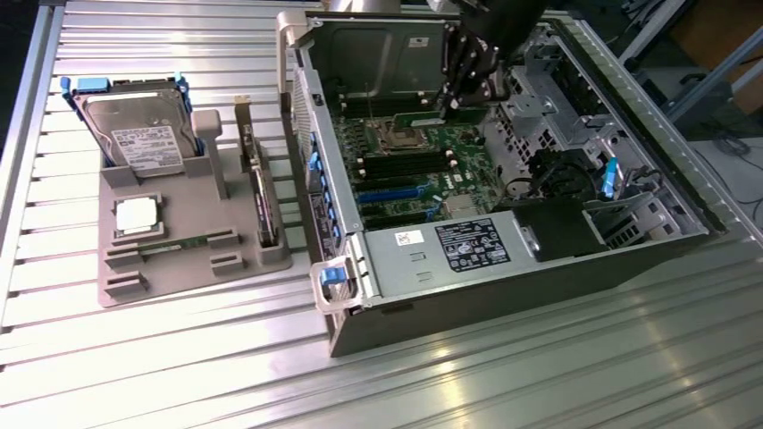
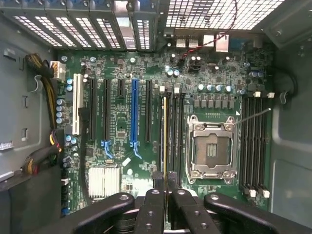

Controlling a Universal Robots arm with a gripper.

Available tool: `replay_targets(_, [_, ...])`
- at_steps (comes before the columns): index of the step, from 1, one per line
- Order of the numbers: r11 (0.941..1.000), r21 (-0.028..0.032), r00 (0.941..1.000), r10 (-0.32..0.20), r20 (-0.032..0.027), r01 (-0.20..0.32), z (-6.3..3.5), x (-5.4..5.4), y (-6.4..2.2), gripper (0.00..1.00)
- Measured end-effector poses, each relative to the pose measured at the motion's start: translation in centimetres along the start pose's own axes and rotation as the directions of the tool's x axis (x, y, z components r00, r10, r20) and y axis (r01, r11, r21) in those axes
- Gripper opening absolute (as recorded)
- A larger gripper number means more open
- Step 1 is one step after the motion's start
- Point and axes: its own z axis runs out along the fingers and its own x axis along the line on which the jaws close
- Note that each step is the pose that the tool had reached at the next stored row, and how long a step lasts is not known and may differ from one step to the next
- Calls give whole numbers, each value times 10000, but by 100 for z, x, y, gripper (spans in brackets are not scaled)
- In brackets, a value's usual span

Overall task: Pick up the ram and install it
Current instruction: 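Insert the ram into the slot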

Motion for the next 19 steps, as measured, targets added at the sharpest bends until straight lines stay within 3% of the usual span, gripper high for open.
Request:
replay_targets(7, [10000,0,10000,2,0,-2,208,29,63,12])
replay_targets(13, [10000,0,10000,3,0,-3,322,29,101,12])
replay_targets(15, [9998,4,9998,222,12,-222,416,32,106,12])
replay_targets(19, [9989,7,9989,478,25,-478,482,40,102,12])
